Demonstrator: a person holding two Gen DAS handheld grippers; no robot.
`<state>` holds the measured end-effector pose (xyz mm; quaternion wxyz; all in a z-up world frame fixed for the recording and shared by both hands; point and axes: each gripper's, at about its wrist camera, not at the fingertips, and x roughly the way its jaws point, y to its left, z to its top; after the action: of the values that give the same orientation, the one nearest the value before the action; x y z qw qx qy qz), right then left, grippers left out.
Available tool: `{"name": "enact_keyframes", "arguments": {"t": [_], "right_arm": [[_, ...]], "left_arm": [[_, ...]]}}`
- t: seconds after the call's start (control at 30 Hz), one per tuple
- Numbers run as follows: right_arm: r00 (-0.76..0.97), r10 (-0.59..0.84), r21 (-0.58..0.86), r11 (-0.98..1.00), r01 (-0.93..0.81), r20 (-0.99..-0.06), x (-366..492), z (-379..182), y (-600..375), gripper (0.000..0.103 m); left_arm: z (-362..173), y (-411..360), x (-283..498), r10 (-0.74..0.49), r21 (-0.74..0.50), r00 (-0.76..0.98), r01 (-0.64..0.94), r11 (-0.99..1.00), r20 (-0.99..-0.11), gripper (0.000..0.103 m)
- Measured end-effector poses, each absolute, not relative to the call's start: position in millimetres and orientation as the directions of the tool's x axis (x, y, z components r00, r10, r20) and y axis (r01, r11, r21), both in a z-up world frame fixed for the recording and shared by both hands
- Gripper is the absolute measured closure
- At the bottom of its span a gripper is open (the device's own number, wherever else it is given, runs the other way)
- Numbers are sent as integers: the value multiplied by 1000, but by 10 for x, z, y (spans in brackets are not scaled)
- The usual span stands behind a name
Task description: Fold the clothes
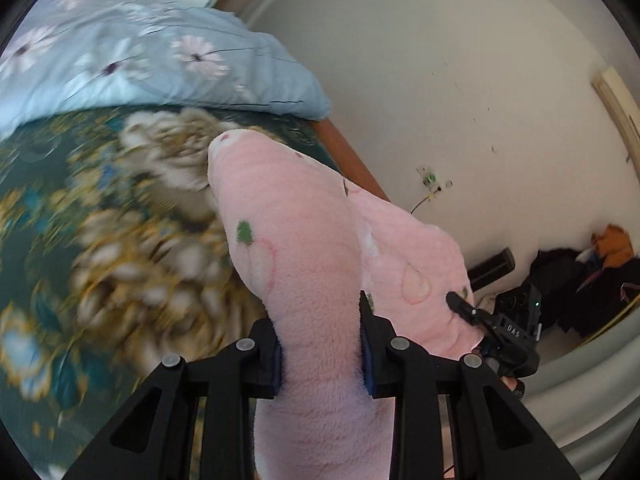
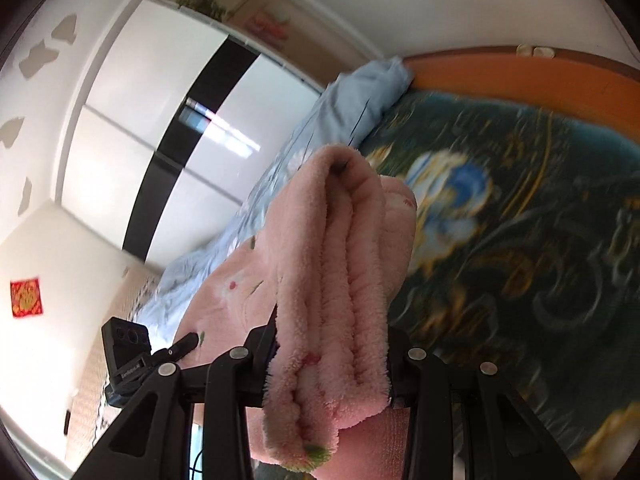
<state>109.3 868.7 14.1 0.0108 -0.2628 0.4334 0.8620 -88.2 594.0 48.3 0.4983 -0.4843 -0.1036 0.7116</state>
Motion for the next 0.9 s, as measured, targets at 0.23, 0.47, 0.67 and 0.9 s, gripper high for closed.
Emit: {"name": "enact_keyframes", "arguments": {"t": [0.23,0.47,0.67,0.9], "right_arm": [[-875,-137,732,-616,-292,-464,1097,61,9341,63],[-877,-105,730,-604,-319,-469,1016,-178,9627,63],[-852,-116,748,-549,-373,-511,917,-645,9725,62],[-833,-107,735,-540,-410,-543,953,-640,9713,54]], "left_arm": [[281,6635,-1016,795,-593,-44,-641,-487,-605,72],[30,6956,-1131,793,-596,-43,-636,-490,-607,72],[-398,7032,-1241,730,-562,-33,-615,-554,-683,72],[-518,7000,-1246,709,-567,-32,-575,-590,-704,67]]}}
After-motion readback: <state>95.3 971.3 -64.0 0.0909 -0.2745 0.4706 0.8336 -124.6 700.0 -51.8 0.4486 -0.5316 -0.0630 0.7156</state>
